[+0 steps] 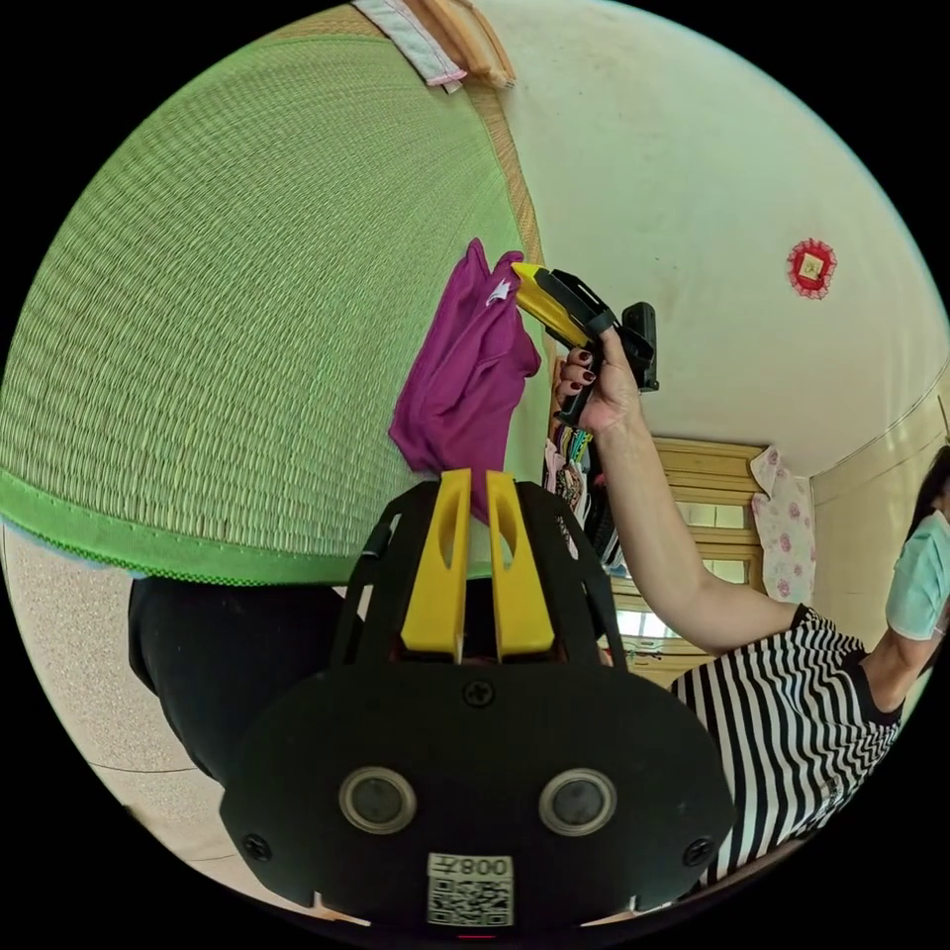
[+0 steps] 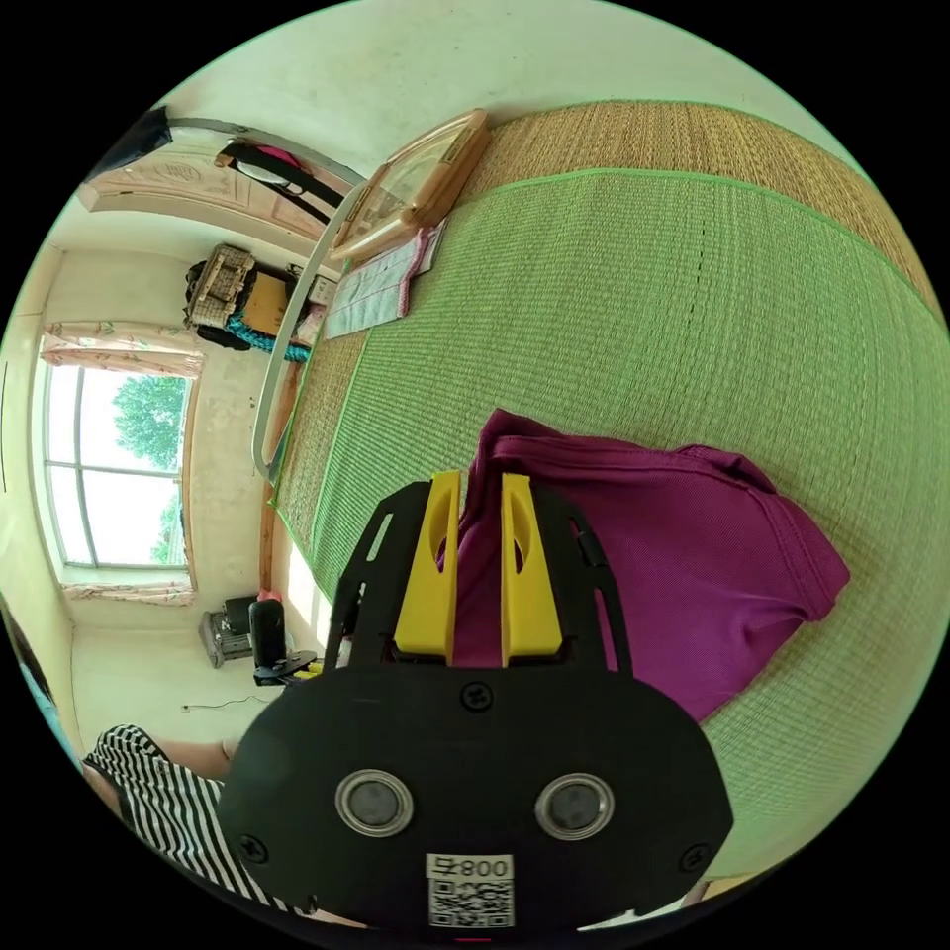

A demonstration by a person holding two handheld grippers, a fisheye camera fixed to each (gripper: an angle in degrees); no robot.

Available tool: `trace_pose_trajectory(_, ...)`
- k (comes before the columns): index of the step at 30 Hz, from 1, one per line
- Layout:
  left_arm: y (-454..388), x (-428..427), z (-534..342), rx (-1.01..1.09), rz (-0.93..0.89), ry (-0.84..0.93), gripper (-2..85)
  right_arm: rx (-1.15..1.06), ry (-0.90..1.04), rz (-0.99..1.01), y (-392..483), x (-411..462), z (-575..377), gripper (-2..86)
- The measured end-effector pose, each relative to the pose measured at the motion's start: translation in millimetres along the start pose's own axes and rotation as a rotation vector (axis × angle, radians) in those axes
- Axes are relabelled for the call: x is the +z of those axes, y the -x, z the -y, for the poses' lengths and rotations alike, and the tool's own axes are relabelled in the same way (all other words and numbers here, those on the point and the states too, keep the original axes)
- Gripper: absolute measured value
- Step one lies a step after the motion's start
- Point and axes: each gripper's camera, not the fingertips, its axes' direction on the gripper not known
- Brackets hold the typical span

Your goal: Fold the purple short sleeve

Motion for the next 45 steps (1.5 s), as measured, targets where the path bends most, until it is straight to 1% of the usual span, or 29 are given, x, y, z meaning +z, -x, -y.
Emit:
trace_pose_trajectory(3,-15,-4,-7,0.036,0.038,-0.007,3.6,-0.037,0.044,0.015,-10,17,12,8.0)
trace_pose_trajectory(6,-29,-7,-10,0.073,0.089,-0.019,4.6,-0.015,0.076,0.048,-28,38,24,8.4)
trace_pose_trajectory(8,-37,-7,-11,0.093,0.122,-0.026,5.4,-0.01,0.067,0.058,-38,44,23,8.3)
trace_pose_trajectory(11,-49,-2,-10,0.143,0.216,-0.018,6.3,-0.045,0.035,0.054,-48,41,8,8.1)
trace_pose_trajectory(14,-59,12,-7,0.206,0.318,0.02,6.8,-0.115,0.037,-0.012,-54,38,-33,8.1)
trace_pose_trajectory(16,-65,30,-5,0.256,0.393,0.066,6.6,-0.172,0.077,-0.102,-58,43,-79,8.1)
trace_pose_trajectory(21,-69,65,-4,0.301,0.47,0.153,2.7,-0.224,0.163,-0.242,-66,65,-174,8.7)
trace_pose_trajectory(23,-70,72,-7,0.309,0.479,0.157,2.0,-0.245,0.182,-0.296,-66,79,-201,9.1)
trace_pose_trajectory(25,-71,81,-11,0.315,0.494,0.16,1.5,-0.274,0.19,-0.402,-66,101,-225,9.6)
trace_pose_trajectory(27,-70,88,-14,0.315,0.5,0.166,1.2,-0.283,0.183,-0.471,-69,119,-234,10.0)
trace_pose_trajectory(29,-69,94,-18,0.315,0.511,0.167,1.1,-0.29,0.187,-0.472,-73,136,-238,9.6)
trace_pose_trajectory(33,-64,108,-26,0.31,0.522,0.163,0.9,-0.312,0.163,-0.597,-79,164,-242,5.3)
trace_pose_trajectory(41,-48,133,-35,0.301,0.514,0.154,0.8,-0.362,0.156,-0.686,-89,196,-248,4.9)
trace_pose_trajectory(45,-35,146,-39,0.298,0.517,0.156,0.8,-0.38,0.163,-0.712,-89,207,-250,2.5)
